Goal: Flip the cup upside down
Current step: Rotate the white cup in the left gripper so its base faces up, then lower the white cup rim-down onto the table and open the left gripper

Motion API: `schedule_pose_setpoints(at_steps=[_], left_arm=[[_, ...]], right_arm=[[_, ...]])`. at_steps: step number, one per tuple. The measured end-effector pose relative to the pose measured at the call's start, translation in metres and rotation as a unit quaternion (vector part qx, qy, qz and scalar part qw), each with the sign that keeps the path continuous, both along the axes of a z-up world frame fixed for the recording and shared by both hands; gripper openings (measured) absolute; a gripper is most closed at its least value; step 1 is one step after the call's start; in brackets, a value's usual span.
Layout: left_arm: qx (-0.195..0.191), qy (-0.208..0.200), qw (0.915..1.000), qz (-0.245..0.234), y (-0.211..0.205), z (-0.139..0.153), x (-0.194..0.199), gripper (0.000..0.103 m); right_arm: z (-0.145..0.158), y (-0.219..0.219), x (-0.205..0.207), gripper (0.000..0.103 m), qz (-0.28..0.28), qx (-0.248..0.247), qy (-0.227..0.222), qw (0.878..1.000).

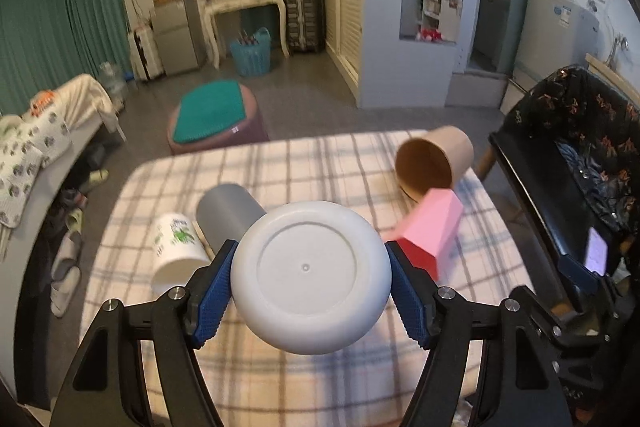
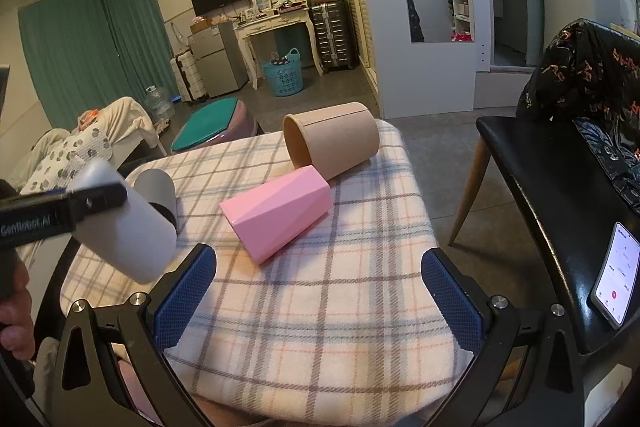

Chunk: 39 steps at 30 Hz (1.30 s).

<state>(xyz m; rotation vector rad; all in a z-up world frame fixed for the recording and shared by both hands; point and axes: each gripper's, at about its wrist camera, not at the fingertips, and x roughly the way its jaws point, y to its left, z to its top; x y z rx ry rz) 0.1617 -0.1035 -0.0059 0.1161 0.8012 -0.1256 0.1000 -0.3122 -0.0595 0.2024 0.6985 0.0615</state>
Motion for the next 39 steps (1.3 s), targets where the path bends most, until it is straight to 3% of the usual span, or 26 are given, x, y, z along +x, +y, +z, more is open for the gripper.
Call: schedule_pose_setpoints(at_steps=[7, 23, 34, 39], left_arm=[[-0.004, -0.014, 0.9999, 0.004, 0.003, -0.012, 0.005, 0.073], [-0.013, 0.042, 0.9990, -0.004, 0.000, -0.053, 0.031, 0.073], [0.009, 0.039, 0.9992, -0.011, -0.009, -0.055, 0.032, 0.073], [-0.002, 0.042, 0.9991, 0.000, -0.006, -0.054, 0.034, 0.076]], right_arm=[[-0.001, 0.013, 0.001, 0.103, 0.009, -0.009, -0.002, 1.000], [-0.016, 0.031, 0.017, 0.103, 0.020, -0.023, 0.024, 0.999], [-0.022, 0.030, 0.020, 0.103, 0.021, -0.022, 0.032, 0.999], [-0.022, 0.028, 0.018, 0.103, 0.020, -0.020, 0.031, 0.999]])
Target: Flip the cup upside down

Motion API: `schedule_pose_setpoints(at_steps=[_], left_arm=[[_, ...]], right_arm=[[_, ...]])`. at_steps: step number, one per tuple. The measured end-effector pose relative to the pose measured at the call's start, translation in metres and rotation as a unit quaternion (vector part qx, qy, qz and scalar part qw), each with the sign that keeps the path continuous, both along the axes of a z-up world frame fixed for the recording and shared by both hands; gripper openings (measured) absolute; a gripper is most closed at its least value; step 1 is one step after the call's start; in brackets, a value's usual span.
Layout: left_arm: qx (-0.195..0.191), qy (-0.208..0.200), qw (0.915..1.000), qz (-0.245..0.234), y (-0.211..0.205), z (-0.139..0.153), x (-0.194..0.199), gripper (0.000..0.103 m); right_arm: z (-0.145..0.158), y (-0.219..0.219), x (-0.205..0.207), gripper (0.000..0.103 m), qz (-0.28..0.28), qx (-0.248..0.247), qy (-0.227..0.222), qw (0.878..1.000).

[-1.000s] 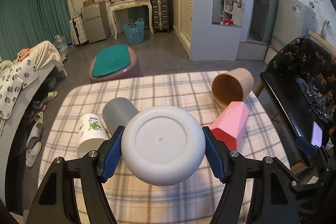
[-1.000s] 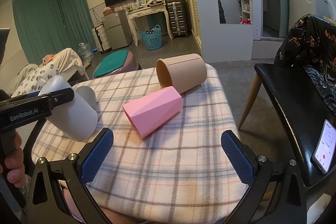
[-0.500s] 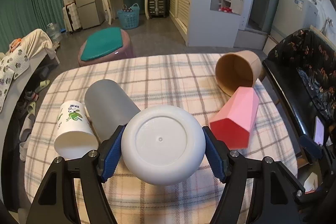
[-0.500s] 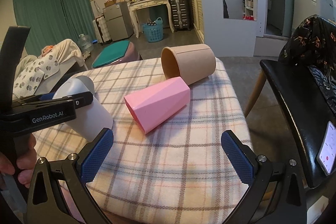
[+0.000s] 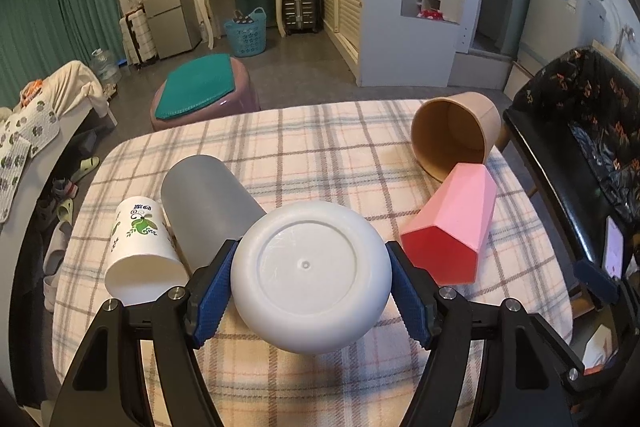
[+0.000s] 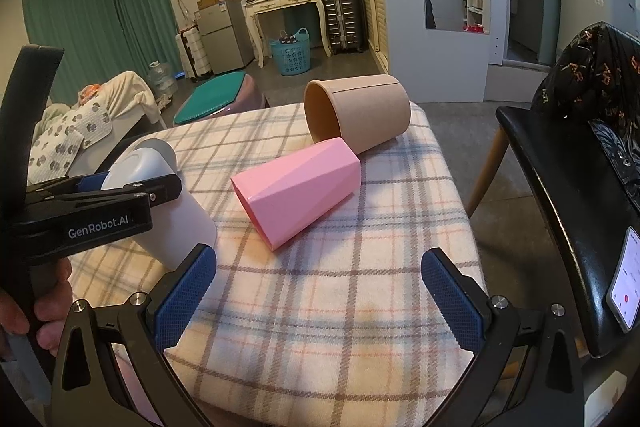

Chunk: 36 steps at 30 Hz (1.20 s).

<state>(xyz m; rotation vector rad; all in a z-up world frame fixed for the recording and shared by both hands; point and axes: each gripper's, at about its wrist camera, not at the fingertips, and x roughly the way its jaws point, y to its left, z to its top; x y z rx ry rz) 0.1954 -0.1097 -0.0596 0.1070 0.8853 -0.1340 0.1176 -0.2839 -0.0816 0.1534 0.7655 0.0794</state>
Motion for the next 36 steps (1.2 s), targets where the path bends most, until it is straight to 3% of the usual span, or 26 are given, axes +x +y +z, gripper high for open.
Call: schedule_pose_setpoints(at_steps=[2, 10, 19, 27, 31, 36], left_arm=[[0.008, 0.002, 0.9999, 0.010, 0.002, 0.000, 0.002, 0.086], [0.017, -0.034, 0.9993, -0.002, -0.001, 0.019, -0.007, 0.086], [0.000, -0.112, 0.9937, 0.005, 0.014, 0.075, -0.047, 0.088], [-0.059, -0.196, 0.9784, 0.028, 0.054, 0.110, -0.122, 0.090], [-0.088, -0.232, 0.9680, 0.032, 0.075, 0.105, -0.156, 0.093], [-0.076, -0.274, 0.9579, 0.038, 0.091, 0.084, -0.188, 0.099]], right_arm=[[0.001, 0.000, -0.001, 0.103, 0.000, 0.000, 0.000, 1.000], [0.010, 0.003, -0.013, 0.103, 0.004, -0.005, -0.008, 1.000], [0.039, 0.007, -0.040, 0.103, 0.001, -0.011, -0.045, 0.999], [0.071, 0.023, -0.086, 0.103, 0.007, -0.032, -0.099, 0.995], [0.082, 0.039, -0.109, 0.103, 0.022, -0.045, -0.129, 0.990], [0.082, 0.055, -0.129, 0.103, 0.029, -0.048, -0.163, 0.985]])
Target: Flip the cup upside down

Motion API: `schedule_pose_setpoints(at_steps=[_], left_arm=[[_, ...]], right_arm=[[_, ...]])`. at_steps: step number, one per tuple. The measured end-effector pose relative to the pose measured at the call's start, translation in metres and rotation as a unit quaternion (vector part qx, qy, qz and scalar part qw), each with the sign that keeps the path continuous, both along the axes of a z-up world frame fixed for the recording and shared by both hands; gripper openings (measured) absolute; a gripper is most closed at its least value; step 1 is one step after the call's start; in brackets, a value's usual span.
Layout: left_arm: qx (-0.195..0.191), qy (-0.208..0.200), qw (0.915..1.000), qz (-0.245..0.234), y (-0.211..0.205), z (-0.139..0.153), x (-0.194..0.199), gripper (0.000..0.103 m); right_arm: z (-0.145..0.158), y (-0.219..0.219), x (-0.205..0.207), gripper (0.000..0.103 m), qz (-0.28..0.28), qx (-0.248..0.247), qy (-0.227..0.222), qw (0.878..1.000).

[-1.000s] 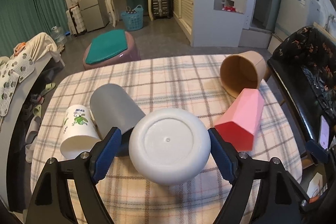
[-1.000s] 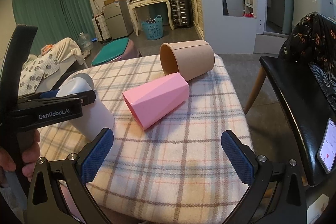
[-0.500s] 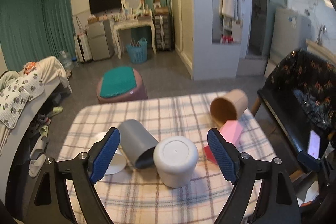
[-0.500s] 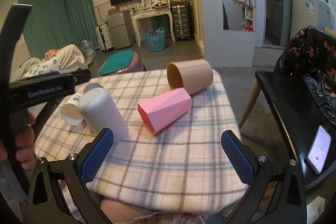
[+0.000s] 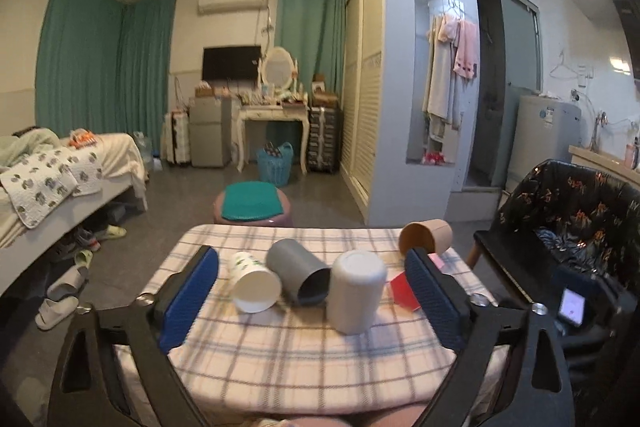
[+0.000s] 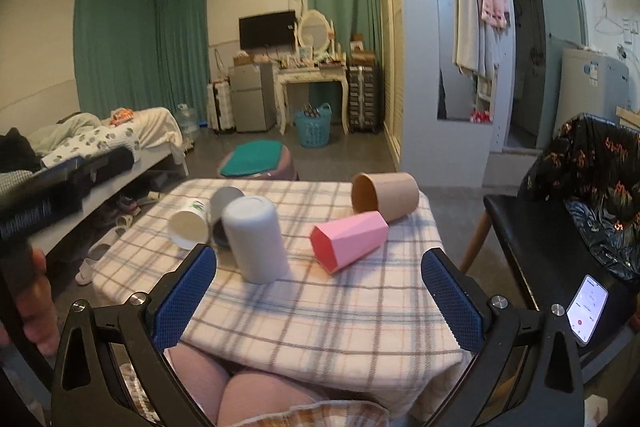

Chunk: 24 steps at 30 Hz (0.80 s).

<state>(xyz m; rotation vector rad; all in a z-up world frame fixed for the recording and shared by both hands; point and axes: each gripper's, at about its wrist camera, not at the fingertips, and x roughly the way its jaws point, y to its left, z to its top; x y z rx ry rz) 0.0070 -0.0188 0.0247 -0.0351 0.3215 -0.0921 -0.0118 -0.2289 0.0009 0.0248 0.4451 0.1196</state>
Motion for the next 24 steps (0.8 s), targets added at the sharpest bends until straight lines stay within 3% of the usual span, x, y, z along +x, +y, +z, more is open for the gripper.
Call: schedule_pose_setpoints(at_steps=[11, 24], left_arm=[[0.020, -0.018, 0.9991, 0.032, 0.011, -0.054, -0.023, 0.101], [0.004, 0.013, 0.9996, 0.023, 0.015, -0.074, -0.016, 0.101]], right_arm=[[-0.033, 0.017, -0.008, 0.103, -0.008, -0.002, -0.025, 1.000], [-0.041, 0.014, 0.004, 0.103, -0.015, 0.003, -0.017, 1.000]])
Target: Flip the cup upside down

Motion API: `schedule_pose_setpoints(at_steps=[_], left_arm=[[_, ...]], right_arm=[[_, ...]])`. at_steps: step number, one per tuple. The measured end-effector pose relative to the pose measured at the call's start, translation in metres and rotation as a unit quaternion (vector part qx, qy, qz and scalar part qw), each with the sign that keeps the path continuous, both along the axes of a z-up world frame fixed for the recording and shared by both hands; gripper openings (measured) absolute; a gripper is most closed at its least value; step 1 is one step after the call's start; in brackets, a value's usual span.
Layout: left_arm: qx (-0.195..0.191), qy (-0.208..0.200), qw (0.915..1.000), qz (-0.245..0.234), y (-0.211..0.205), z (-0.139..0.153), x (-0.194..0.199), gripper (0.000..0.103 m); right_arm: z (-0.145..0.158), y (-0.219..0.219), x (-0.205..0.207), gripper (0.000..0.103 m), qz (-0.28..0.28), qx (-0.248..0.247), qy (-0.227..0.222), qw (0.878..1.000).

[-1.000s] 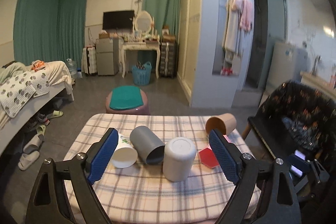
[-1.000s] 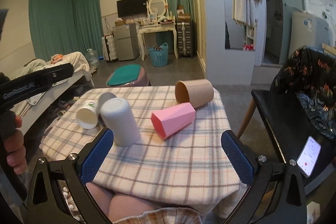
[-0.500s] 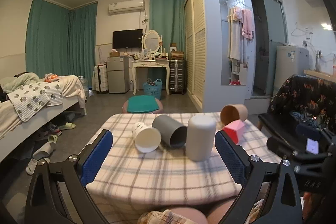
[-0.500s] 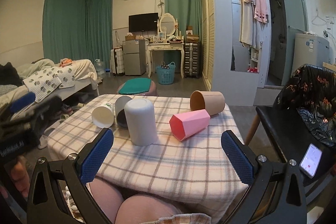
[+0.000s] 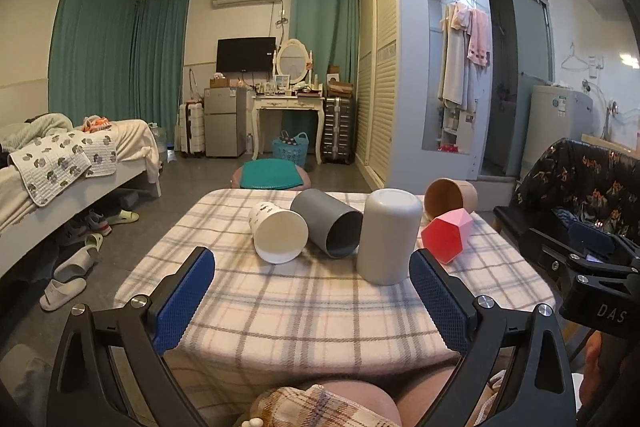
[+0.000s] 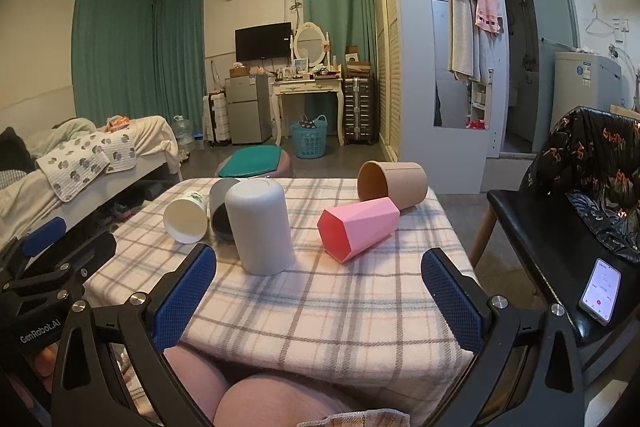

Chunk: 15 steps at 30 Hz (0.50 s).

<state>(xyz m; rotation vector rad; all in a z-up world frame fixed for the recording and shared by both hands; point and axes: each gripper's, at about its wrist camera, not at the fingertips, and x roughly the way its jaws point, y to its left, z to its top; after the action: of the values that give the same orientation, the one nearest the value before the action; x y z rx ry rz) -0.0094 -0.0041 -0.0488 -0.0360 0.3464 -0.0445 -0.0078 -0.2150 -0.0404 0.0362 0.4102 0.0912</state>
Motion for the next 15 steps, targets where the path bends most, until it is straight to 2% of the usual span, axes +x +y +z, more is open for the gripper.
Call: schedule_pose_setpoints(at_steps=[15], left_arm=[[-0.007, 0.009, 0.9998, -0.015, 0.0011, -0.0012, 0.0009, 0.101]], right_arm=[[-0.0032, 0.0004, -0.0026, 0.103, 0.003, 0.001, 0.002, 1.000]])
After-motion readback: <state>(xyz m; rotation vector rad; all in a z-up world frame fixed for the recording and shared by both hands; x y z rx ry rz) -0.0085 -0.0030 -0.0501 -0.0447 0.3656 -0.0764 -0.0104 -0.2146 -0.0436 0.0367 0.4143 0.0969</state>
